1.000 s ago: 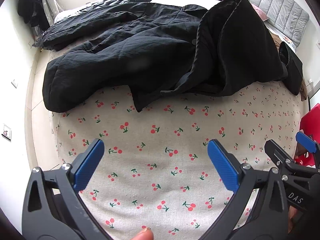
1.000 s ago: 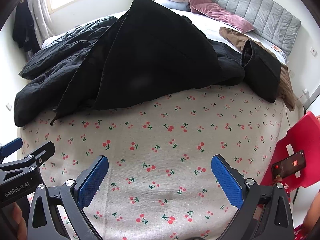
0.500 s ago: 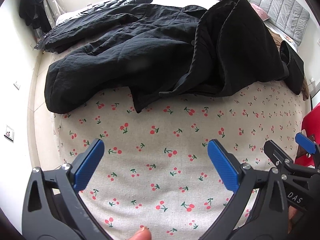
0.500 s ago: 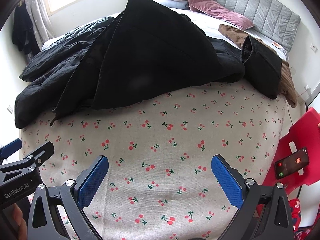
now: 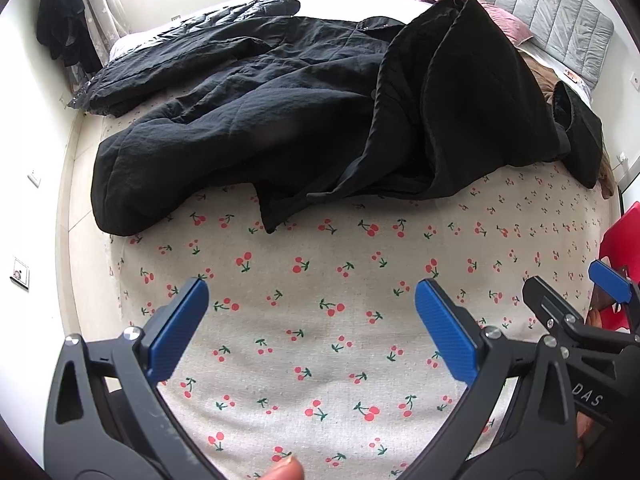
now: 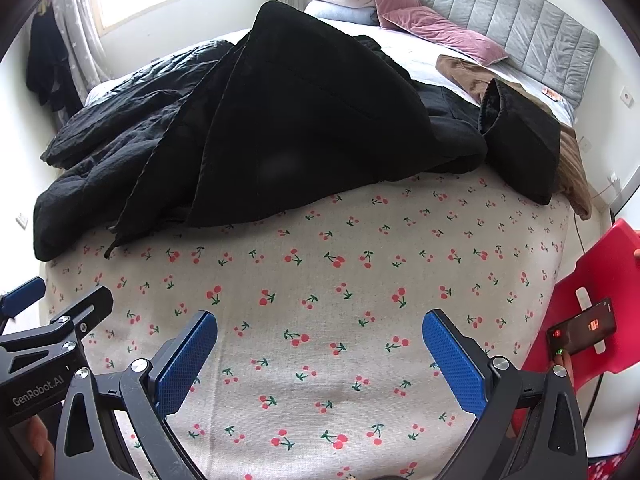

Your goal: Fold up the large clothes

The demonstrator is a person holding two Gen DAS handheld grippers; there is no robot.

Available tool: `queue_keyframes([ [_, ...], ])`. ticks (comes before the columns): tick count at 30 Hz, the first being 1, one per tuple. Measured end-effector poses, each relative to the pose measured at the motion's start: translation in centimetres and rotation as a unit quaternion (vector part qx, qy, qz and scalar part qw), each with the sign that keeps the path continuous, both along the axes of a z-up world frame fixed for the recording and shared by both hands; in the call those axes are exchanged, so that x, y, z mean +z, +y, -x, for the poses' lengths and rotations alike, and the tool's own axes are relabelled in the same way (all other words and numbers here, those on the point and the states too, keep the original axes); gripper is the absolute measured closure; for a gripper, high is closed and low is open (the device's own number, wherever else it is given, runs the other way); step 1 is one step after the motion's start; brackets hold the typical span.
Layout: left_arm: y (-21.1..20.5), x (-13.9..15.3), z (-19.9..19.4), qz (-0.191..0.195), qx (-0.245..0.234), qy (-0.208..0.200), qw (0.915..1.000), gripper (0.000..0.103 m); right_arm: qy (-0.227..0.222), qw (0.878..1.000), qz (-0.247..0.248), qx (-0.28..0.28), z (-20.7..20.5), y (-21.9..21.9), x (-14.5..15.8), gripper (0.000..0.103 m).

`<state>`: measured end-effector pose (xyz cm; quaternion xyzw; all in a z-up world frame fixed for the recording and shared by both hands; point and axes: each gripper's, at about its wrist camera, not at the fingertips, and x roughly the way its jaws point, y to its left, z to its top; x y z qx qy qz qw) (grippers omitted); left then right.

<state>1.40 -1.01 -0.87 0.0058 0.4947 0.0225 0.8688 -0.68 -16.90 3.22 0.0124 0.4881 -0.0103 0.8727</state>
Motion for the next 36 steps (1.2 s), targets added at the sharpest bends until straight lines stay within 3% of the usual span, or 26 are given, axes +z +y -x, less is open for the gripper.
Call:
queue_keyframes([
  [36, 0.66, 0.39, 0.11, 0.005, 0.007, -0.003, 1.0000, 0.000, -0.001, 1.000, 0.005, 0.004, 0.14, 0.45, 0.22, 0.000],
])
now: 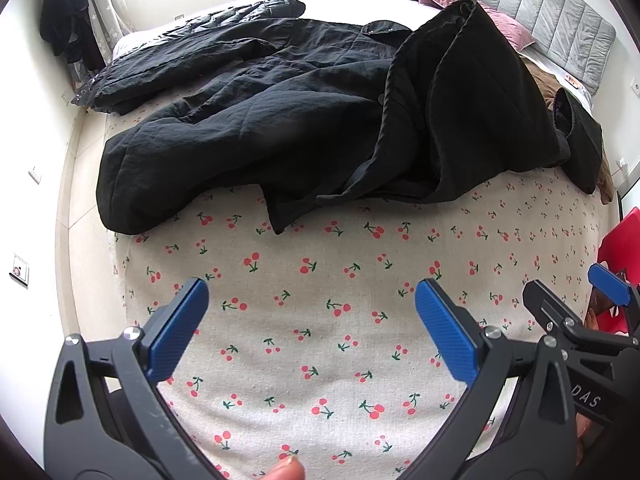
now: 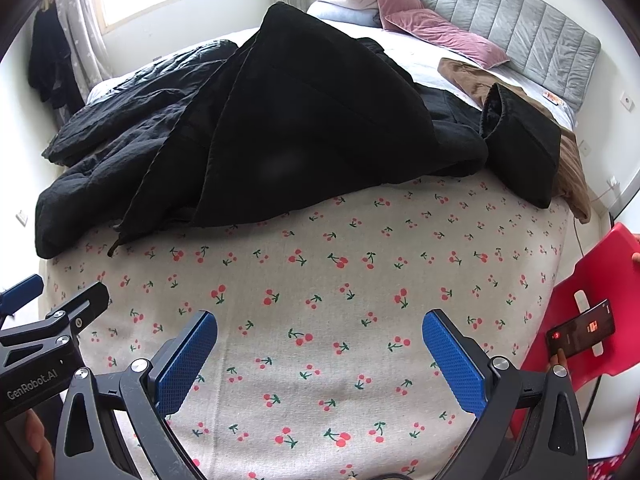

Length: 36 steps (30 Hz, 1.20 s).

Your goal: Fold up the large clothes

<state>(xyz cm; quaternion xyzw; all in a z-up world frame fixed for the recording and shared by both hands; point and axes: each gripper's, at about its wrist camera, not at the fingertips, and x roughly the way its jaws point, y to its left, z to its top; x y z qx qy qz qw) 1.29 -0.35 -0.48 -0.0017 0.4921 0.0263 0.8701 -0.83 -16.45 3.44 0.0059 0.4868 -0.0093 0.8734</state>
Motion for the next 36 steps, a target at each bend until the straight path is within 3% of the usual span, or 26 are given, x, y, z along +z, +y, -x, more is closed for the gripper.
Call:
queue_keyframes([
  [36, 1.2, 1.1, 0.2, -0.002, 0.020, -0.013, 0.9997, 0.000, -0.010, 1.000, -0.002, 0.016, -0.6, 1.1, 0.7, 0.000],
])
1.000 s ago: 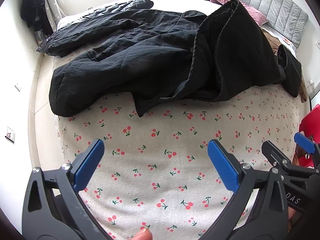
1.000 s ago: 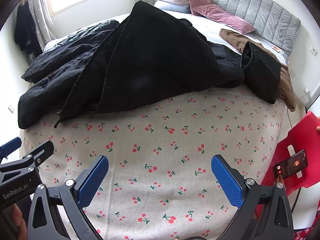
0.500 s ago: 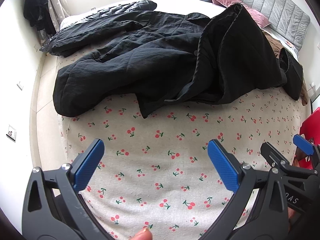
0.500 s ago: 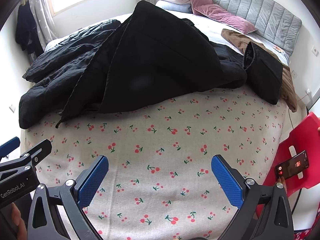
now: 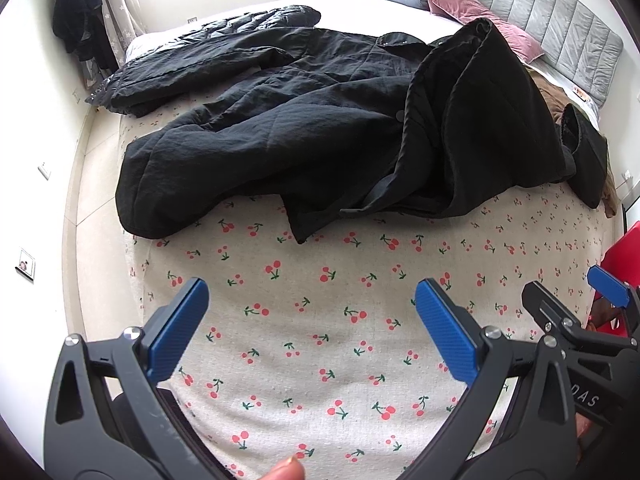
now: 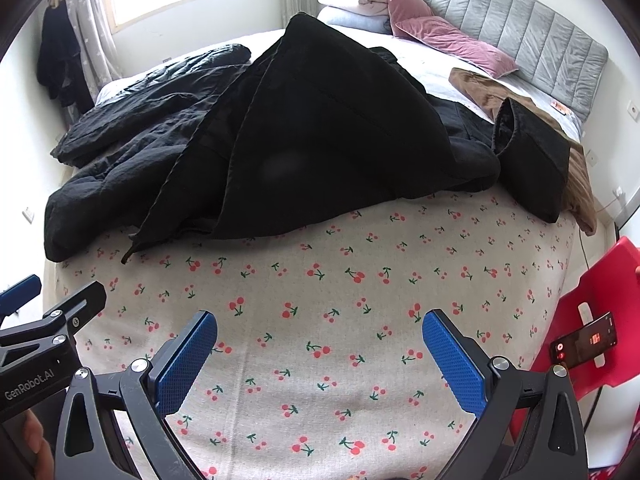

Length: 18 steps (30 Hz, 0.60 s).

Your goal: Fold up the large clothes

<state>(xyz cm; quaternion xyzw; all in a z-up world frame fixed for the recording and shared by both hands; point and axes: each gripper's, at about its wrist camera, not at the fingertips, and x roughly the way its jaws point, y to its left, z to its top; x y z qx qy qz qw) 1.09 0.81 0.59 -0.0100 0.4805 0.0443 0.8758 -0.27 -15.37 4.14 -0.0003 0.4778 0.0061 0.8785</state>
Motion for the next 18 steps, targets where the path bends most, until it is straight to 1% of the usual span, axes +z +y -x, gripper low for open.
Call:
queue_keyframes([
  [18, 0.32, 0.20, -0.08, -0.001, -0.001, -0.003, 1.0000, 0.000, -0.003, 1.000, 0.005, 0.005, -0.12, 0.37, 0.37, 0.000],
])
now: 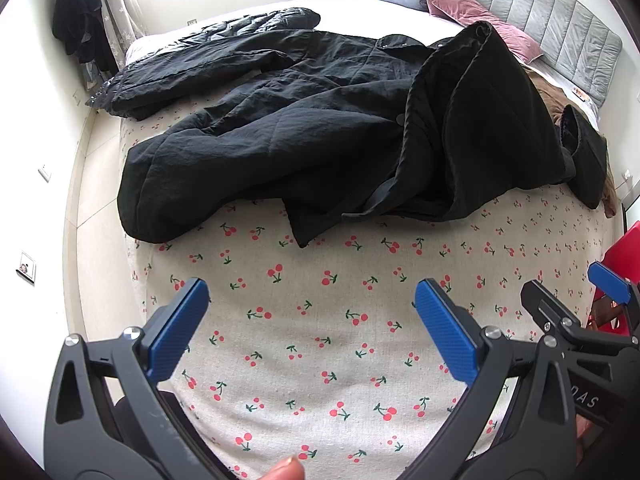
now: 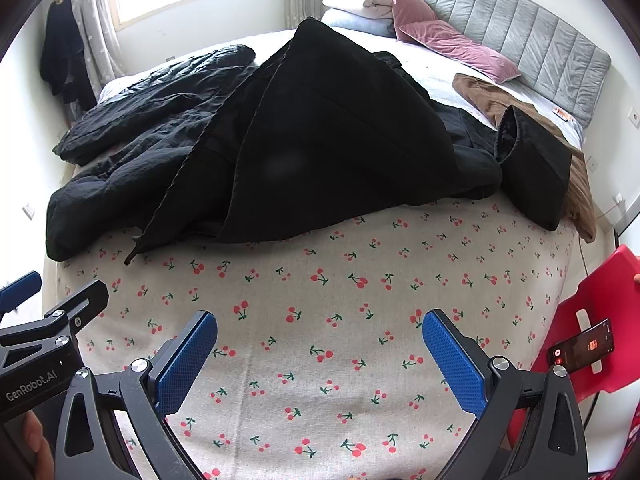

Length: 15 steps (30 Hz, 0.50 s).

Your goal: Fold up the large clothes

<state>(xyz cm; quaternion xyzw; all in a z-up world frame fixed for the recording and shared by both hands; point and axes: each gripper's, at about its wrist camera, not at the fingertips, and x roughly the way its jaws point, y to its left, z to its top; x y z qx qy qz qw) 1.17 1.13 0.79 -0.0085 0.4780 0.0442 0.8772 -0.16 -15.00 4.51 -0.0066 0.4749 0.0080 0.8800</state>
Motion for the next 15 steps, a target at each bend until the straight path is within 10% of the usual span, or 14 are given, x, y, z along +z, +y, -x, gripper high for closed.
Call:
queue_keyframes([
  [15, 0.58, 0.03, -0.38, 0.004, 0.008, 0.003, 1.0000, 0.000, 0.002, 1.000, 0.000, -0.004, -0.37, -0.31, 0.09, 0.000],
])
